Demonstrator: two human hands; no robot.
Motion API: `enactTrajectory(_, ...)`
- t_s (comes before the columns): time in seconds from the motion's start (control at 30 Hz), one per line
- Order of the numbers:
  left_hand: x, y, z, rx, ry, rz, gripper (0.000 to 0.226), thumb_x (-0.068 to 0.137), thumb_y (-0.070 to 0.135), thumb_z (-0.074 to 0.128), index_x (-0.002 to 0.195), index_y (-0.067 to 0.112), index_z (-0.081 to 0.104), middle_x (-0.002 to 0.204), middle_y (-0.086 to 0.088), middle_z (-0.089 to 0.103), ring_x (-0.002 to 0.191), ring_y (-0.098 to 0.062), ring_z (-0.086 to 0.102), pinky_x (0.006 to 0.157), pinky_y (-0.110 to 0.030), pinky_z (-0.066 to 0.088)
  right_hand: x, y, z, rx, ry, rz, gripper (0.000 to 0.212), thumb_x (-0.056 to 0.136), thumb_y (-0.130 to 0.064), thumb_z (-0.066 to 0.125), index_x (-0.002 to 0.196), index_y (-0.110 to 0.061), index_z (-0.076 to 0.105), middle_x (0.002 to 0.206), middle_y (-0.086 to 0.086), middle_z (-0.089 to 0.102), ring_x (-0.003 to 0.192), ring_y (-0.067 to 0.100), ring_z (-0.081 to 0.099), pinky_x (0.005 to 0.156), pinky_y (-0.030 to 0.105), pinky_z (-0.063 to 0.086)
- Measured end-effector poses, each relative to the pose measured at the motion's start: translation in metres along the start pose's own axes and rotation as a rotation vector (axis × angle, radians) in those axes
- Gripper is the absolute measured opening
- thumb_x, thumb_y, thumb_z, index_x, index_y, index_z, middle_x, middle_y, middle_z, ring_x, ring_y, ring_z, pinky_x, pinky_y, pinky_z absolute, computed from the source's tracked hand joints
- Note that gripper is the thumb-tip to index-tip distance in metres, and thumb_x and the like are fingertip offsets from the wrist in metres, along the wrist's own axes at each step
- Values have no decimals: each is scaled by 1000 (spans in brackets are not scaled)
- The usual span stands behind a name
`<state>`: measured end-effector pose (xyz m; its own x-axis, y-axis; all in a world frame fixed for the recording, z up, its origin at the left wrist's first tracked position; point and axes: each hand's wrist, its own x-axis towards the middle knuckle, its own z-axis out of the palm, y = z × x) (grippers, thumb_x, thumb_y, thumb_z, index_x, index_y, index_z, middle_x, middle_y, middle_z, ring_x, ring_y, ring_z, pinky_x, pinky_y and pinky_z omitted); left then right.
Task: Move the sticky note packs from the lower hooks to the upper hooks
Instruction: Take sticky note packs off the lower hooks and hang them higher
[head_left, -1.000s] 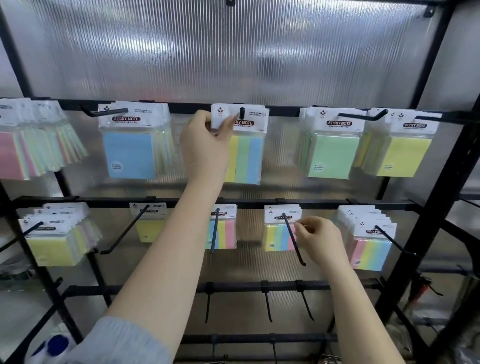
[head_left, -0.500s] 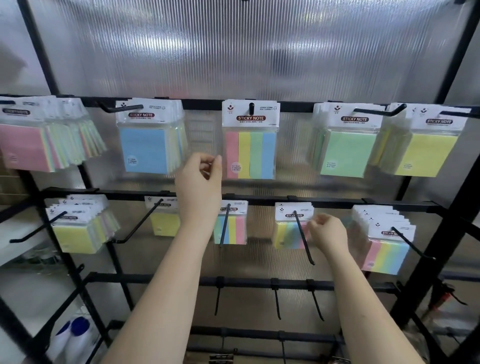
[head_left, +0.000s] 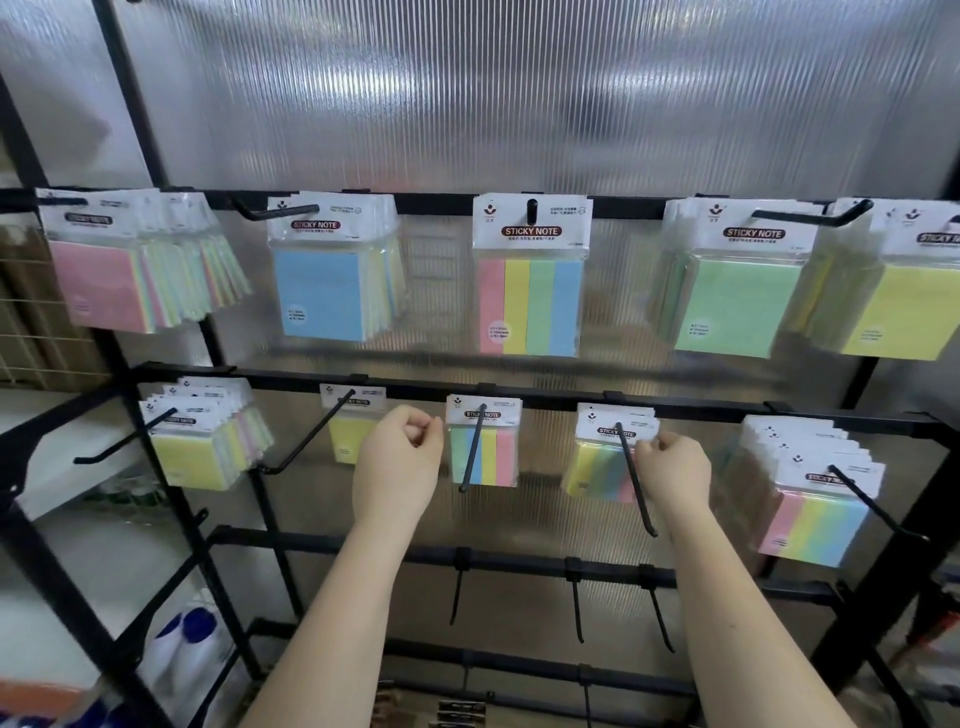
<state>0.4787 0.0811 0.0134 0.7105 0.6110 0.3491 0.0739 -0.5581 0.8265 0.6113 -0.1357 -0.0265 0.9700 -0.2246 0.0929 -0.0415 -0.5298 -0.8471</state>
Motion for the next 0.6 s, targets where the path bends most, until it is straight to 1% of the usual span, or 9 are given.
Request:
enactTrajectory(0.07, 0, -3, 0, 24, -8, -22, 12, 94, 26, 55, 87, 16, 58, 72, 10, 57, 65, -4, 52, 52, -21, 35, -5, 0, 0, 40, 51, 7, 29, 93, -15, 51, 118, -2, 60, 107, 17, 64, 98, 32, 59, 74, 27, 39)
enactTrajectory(0.1, 0, -4, 0, 32, -12, -33, 12, 94, 26, 54, 88, 16, 59, 72, 10, 57, 65, -4, 52, 53, -21, 37, -7, 0, -1, 57, 69, 16, 33, 93, -16, 54, 122, -2, 58, 115, 16, 64, 104, 31, 59, 76, 27, 39)
enactTrajectory(0.13, 0, -4, -1, 40, -15, -44, 13, 94, 26, 54, 89, 16, 59, 72, 11, 58, 65, -4, 52, 54, -20, 38, -8, 0, -2, 68, 77, 20, 34, 92, -18, 56, 122, -2, 57, 115, 16, 63, 102, 30, 59, 76, 28, 39)
enactTrajectory(0.23, 1, -2, -3, 48, -5, -60, 14, 94, 26, 53, 90, 15, 60, 72, 11, 58, 64, -4, 52, 54, -19, 37, -8, -1, -4, 88, 82, 48, 33, 89, -21, 63, 115, -1, 55, 111, 16, 62, 86, 23, 52, 72, 30, 39)
enactTrajectory(0.33, -1, 3, -5, 40, 16, -70, 13, 95, 26, 53, 90, 16, 59, 73, 11, 58, 65, -3, 51, 54, -18, 36, -10, -4, -6, 120, 91, 85, 37, 87, -23, 67, 111, -1, 51, 114, 19, 56, 85, 23, 48, 73, 31, 40)
enactTrajectory(0.4, -3, 5, -6, 35, 24, -79, 12, 94, 26, 53, 90, 16, 59, 72, 10, 58, 64, -2, 51, 53, -17, 35, -12, -5, -7, 105, 66, 65, 29, 89, -24, 65, 103, 0, 54, 107, 18, 58, 83, 23, 48, 72, 30, 39)
enactTrajectory(0.47, -5, 5, -6, 39, 25, -81, 13, 94, 26, 53, 89, 16, 59, 73, 8, 59, 64, -2, 51, 52, -17, 32, -15, -6, -8, 106, -2, 31, 23, 94, -23, 58, 88, -2, 56, 85, 12, 59, 73, 21, 49, 63, 28, 37)
enactTrajectory(0.53, -7, 2, -6, 40, 18, -85, 13, 94, 26, 53, 89, 16, 59, 73, 7, 60, 63, -3, 52, 52, -17, 32, -21, -6, -9, 128, -54, 10, 33, 97, -22, 52, 68, -5, 49, 62, 5, 46, 56, 16, 39, 50, 28, 28)
enactTrajectory(0.6, -9, -1, -6, 39, 4, -87, 14, 94, 26, 53, 89, 15, 59, 73, 6, 60, 64, -5, 53, 52, -18, 32, -27, -7, -11, 129, -68, -6, 41, 97, -21, 49, 60, -9, 37, 55, 3, 33, 50, 15, 28, 47, 28, 20)
